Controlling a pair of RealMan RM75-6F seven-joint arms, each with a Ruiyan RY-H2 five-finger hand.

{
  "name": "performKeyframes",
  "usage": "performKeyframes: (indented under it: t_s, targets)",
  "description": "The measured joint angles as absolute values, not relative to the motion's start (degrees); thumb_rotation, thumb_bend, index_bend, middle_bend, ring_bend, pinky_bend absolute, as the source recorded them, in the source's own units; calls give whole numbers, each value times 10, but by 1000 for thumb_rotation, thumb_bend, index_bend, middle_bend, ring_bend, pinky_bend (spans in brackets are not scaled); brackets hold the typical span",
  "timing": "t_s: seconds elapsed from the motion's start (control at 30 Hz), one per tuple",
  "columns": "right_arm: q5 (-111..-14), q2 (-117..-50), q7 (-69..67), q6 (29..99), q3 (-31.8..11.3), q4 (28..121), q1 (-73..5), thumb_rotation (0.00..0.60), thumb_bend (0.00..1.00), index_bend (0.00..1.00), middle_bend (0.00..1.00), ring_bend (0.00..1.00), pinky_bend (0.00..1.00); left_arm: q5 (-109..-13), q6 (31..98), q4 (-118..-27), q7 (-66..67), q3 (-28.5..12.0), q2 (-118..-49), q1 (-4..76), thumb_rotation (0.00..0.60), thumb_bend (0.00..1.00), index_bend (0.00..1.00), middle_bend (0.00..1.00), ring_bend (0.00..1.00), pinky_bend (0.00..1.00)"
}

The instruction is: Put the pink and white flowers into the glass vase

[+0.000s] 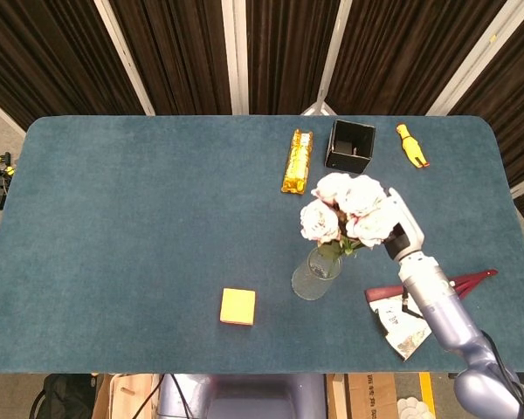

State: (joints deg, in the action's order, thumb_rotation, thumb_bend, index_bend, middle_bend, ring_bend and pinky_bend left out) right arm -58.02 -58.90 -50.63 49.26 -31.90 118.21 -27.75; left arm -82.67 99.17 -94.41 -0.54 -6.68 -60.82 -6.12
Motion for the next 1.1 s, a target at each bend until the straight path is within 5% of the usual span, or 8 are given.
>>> performKeyframes:
  t_s: [0.33,0.67,1.1]
  targets:
    - [-664,-640,-554,487,-273,1137,-265,600,226,650,505,440,109,-826,988,-945,-3,-67,-608,-60,600,249,94,0,0,20]
    - [-735,-638,-598,463,-253,1116,-270,600,20,343,199,192,0,-824,986,-947,2,-67,-609,-59,600,248,94,0,0,20]
    - [-866,-541,-706,455,-218,1108,-263,600,0,104,68,102,0,-820,980,-949,-4,-67,-605,-58,600,248,98,0,0,20]
